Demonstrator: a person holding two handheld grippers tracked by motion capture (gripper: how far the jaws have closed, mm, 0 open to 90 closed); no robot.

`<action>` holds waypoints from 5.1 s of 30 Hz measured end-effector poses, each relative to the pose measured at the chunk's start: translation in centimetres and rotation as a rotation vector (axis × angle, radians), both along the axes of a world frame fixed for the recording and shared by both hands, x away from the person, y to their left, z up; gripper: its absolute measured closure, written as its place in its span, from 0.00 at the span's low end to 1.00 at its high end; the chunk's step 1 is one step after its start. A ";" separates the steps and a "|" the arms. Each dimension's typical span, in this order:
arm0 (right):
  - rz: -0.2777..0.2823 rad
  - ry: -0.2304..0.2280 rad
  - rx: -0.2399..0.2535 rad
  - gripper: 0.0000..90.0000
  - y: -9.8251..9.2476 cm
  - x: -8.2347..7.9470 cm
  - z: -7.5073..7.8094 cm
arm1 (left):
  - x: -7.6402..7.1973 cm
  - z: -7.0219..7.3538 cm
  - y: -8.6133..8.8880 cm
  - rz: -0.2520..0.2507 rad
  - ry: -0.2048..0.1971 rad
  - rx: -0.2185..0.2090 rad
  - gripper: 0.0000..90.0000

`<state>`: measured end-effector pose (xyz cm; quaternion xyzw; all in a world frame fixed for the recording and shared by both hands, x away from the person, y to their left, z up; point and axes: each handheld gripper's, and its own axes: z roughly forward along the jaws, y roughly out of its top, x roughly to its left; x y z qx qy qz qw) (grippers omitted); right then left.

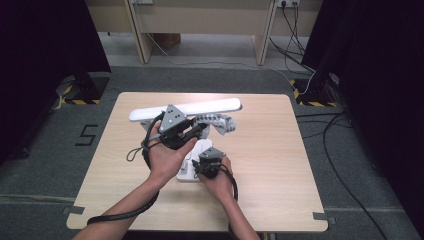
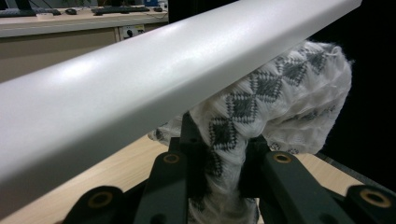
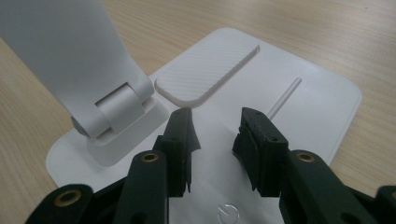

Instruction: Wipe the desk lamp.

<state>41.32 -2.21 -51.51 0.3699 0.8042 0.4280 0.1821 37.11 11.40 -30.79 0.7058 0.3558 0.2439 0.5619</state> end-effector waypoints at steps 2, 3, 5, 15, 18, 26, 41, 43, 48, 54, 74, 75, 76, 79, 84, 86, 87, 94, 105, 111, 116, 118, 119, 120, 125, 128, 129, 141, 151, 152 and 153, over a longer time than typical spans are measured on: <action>0.001 0.000 -0.001 0.72 0.0 0.0 0.0 | 0.0 -0.1 0.2 0.004 0.000 -0.002 0.85; 0.001 0.000 -0.001 0.72 0.0 0.0 0.0 | 0.0 -0.1 0.2 0.004 0.000 -0.002 0.85; -0.001 0.004 0.001 0.72 0.0 -0.1 0.0 | -0.1 -0.2 0.4 0.007 0.000 -0.003 0.85; -0.001 0.003 0.001 0.72 0.1 -0.1 0.0 | -0.4 -0.4 1.9 0.025 0.002 -0.011 0.85; -0.001 0.004 0.002 0.72 0.1 -0.1 0.0 | -0.5 -0.5 2.3 0.027 0.001 -0.012 0.85; -0.002 0.003 0.001 0.72 0.1 -0.1 0.0 | -0.7 -0.8 3.6 0.043 0.007 -0.032 0.85; -0.002 0.002 0.001 0.72 0.1 -0.1 0.0 | -1.1 -1.3 5.2 0.070 0.011 -0.049 0.85; -0.002 0.001 0.000 0.72 0.1 -0.1 0.0 | -1.1 -1.3 5.3 0.071 0.010 -0.048 0.85; -0.002 0.001 0.000 0.72 0.1 -0.1 0.0 | -1.2 -1.4 5.8 0.074 0.012 -0.050 0.85; -0.002 0.000 0.000 0.72 0.1 -0.1 0.0 | -1.3 -1.5 6.7 0.083 0.022 -0.063 0.85; -0.001 0.001 0.000 0.72 0.1 0.0 0.0 | -1.7 -1.7 8.1 0.112 0.021 -0.084 0.85; -0.001 0.001 0.000 0.72 0.1 0.0 0.0 | -1.8 -1.8 8.1 0.112 0.021 -0.084 0.85; -0.001 0.001 0.000 0.72 0.1 -0.1 0.0 | -1.8 -1.8 8.3 0.115 0.021 -0.085 0.85; -0.001 0.001 0.000 0.72 0.1 0.0 0.0 | -1.9 -1.9 8.5 0.115 0.026 -0.095 0.85; 0.002 -0.003 -0.003 0.72 0.0 0.0 0.0 | -1.9 -1.9 9.0 0.118 0.031 -0.103 0.85; 0.002 -0.003 -0.002 0.72 0.0 0.0 0.0 | -1.9 -1.9 9.1 0.119 0.031 -0.104 0.85; 0.002 0.001 0.000 0.72 0.0 0.0 0.0 | -2.0 -1.9 9.2 0.121 0.032 -0.106 0.85; 0.001 0.002 0.000 0.72 0.0 0.0 0.0 | -2.2 -2.3 10.0 0.136 0.038 -0.133 0.85; 0.000 0.004 0.001 0.72 0.1 0.0 0.0 | -2.5 -2.5 10.2 0.137 0.037 -0.147 0.85; 0.000 0.004 0.001 0.72 0.1 0.0 0.0 | -2.8 -2.8 10.2 0.133 0.040 -0.152 0.85; 0.002 0.003 0.000 0.72 0.1 0.1 0.0 | -3.2 -3.6 9.9 0.123 0.056 -0.140 0.85; 0.001 0.001 0.000 0.72 0.2 0.1 0.0 | -3.2 -3.8 9.9 0.122 0.057 -0.136 0.85; 0.000 0.002 -0.001 0.72 0.2 0.1 0.0 | -3.3 -4.1 9.9 0.123 0.063 -0.134 0.85; 0.000 0.002 -0.001 0.72 0.2 0.1 0.0 | -3.3 -4.1 9.9 0.123 0.063 -0.134 0.85; 0.001 0.004 0.000 0.72 0.2 0.1 0.0 | -3.8 -4.5 10.1 0.118 0.062 -0.121 0.85; 0.001 0.002 -0.001 0.72 0.2 0.1 0.0 | -4.2 -4.5 10.4 0.114 0.058 -0.117 0.85; 0.001 0.003 -0.001 0.72 0.2 0.1 0.0 | -4.3 -4.5 10.6 0.114 0.058 -0.115 0.85; -0.001 0.002 0.000 0.72 0.2 0.1 0.0 | -6.1 -5.3 13.2 0.100 0.057 -0.119 0.85; -0.002 0.003 0.000 0.72 0.2 0.1 0.0 | -7.6 -5.2 15.6 0.131 0.033 -0.117 0.85; -0.002 0.002 0.000 0.72 0.2 0.1 0.0 | -7.6 -5.3 15.9 0.139 0.032 -0.116 0.85; -0.002 0.002 0.000 0.72 0.2 0.1 0.0 | -7.6 -5.3 15.9 0.139 0.032 -0.116 0.85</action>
